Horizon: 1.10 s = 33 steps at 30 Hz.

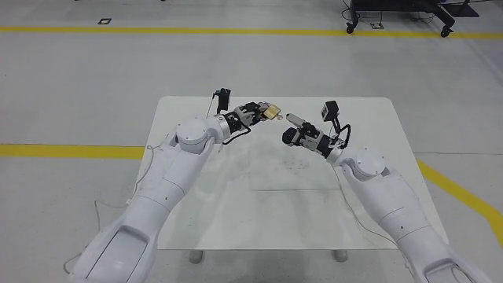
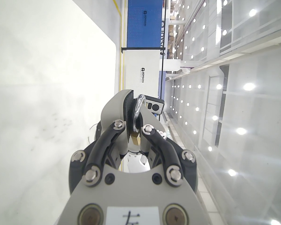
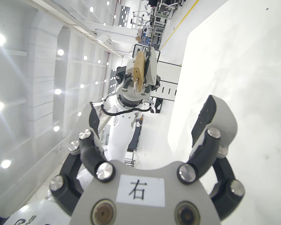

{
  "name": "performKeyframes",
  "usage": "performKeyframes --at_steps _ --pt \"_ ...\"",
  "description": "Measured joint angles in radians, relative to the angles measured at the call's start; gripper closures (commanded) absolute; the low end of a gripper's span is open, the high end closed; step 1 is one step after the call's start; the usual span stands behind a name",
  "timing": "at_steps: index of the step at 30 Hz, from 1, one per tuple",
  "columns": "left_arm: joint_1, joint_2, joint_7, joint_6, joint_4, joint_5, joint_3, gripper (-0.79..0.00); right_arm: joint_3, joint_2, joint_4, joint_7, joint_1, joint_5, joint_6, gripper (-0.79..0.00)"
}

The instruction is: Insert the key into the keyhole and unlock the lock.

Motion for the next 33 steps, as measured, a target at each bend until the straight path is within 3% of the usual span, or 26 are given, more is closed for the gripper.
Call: performKeyframes --at_steps 1,2,4,8,24,33 --pt "0.005 0.001 0.001 -0.013 -0.008 0.009 -0.001 0.0 0.013 0.002 0.002 0.041 -0.006 0.032 -0.007 -0.259" --pt "0.008 0.002 -0.001 -0.019 -0.013 0.014 -0.002 0.0 0.021 0.003 0.005 0.071 -0.009 0.054 -0.01 -0.151" --pt "0.014 0.004 -0.004 -0.023 -0.022 0.023 -0.004 0.0 0.035 0.006 0.015 0.133 -0.012 0.093 -0.013 -0.006" --pt "0.021 0.006 0.002 -0.024 -0.033 0.045 -0.006 0.0 0.046 0.007 0.036 0.182 -0.008 0.106 -0.001 0.0" --pt "0.033 0.005 0.0 -0.028 -0.052 0.116 0.005 0.0 0.006 -0.017 0.094 0.159 0.045 0.091 0.041 0.0" --pt "0.03 0.002 -0.024 0.0 -0.045 0.09 -0.002 0.0 0.012 -0.02 0.119 0.221 0.046 0.084 -0.027 0.0"
